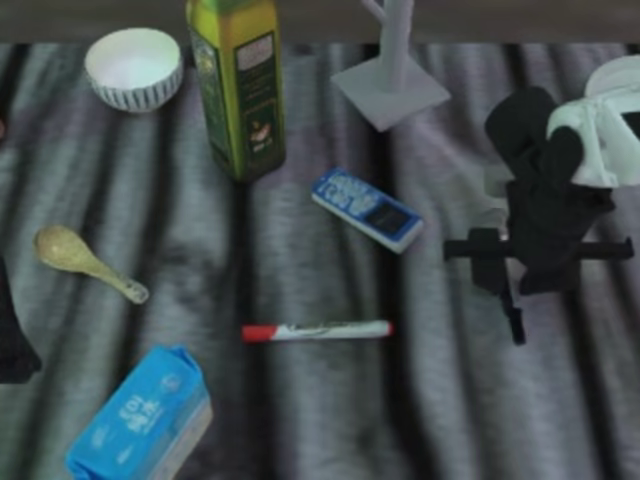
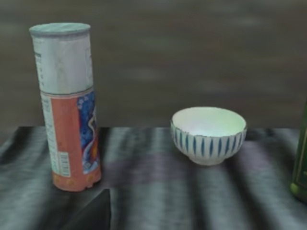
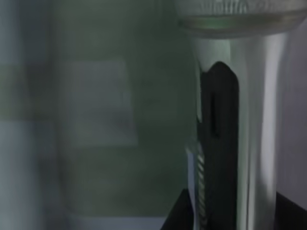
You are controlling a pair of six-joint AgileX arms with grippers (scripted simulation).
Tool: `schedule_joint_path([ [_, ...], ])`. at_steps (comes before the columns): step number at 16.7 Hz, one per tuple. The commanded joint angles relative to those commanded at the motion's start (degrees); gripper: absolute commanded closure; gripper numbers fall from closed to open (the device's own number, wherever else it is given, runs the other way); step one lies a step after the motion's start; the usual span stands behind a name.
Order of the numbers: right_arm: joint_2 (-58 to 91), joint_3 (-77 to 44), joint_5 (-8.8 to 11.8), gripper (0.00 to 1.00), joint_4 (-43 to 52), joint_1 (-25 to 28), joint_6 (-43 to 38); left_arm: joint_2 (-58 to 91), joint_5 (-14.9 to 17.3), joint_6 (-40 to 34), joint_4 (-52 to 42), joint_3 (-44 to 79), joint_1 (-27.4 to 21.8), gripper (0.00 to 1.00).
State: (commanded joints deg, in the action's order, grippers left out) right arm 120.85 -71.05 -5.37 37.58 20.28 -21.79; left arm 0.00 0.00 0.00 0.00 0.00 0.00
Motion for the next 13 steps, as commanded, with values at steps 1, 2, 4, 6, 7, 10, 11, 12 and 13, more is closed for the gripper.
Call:
schedule_joint_path([
  [1, 0.0, 0.0, 0.0, 1.0, 0.0, 0.0, 0.0, 0.0, 0.0, 0.0, 0.0, 0.0, 0.0, 0.0],
  [2, 0.0, 0.0, 0.0, 1.0, 0.0, 0.0, 0.0, 0.0, 0.0, 0.0, 0.0, 0.0, 0.0, 0.0],
  [4, -3.22, -1.52, 2.53, 1.0, 1.04, 0.68, -1.53, 0.0, 0.0, 0.0, 0.0, 0.0, 0.0, 0.0],
  [6, -3.34, -1.4, 2.77, 1.0, 0.37, 0.73, -1.31, 0.0, 0.0, 0.0, 0.0, 0.0, 0.0, 0.0],
  [7, -3.56, -1.17, 3.19, 1.0, -0.84, 0.78, -0.93, 0.0, 0.0, 0.0, 0.0, 0.0, 0.0, 0.0],
  [10, -4.92, 0.32, 5.52, 1.0, -7.86, 0.87, 1.01, 0.0, 0.0, 0.0, 0.0, 0.0, 0.0, 0.0],
  [11, -5.57, 1.11, 6.59, 1.0, -11.19, 0.86, 1.87, 0.0, 0.0, 0.0, 0.0, 0.0, 0.0, 0.0],
  [12, -6.28, 2.04, 7.78, 1.0, -14.98, 0.84, 2.82, 0.0, 0.0, 0.0, 0.0, 0.0, 0.0, 0.0],
  [13, -7.05, 3.11, 9.07, 1.0, -19.21, 0.81, 3.85, 0.0, 0.0, 0.0, 0.0, 0.0, 0.0, 0.0],
])
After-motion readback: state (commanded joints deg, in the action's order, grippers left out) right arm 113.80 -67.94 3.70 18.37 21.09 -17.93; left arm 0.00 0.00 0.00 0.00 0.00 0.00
